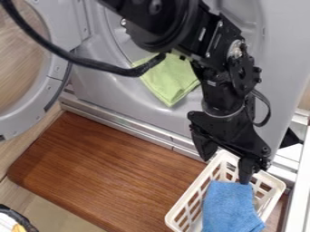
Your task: Moving the white basket to left side of the table
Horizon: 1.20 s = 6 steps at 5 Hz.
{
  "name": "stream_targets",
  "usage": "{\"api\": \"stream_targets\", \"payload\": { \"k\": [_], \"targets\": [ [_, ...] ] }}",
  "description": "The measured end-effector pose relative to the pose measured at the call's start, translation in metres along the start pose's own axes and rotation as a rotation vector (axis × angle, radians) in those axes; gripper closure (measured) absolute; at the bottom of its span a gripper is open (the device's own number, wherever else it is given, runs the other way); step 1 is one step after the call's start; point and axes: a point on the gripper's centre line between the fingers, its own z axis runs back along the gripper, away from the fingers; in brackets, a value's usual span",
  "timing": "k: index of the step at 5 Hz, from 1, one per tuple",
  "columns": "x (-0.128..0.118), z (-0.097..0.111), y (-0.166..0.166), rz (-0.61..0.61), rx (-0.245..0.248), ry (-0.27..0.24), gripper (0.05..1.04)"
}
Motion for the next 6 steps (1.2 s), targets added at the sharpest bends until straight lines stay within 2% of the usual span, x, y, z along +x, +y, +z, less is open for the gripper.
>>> {"api": "stream_targets", "payload": {
  "k": [1,2,4,5,6],
  "targets": [
    [-0.004,-0.008,0.001,0.003,0.002,0.032,0.084],
    [-0.017,-0.037,0.011,-0.021,0.010,0.130,0.084],
    [-0.020,-0.061,0.034,0.015,0.097,0.165,0.084],
    [-0.021,-0.065,0.043,0.047,0.120,0.162,0.084],
    [-0.030,-0.080,0.048,0.061,0.115,0.198,0.138]
  ]
}}
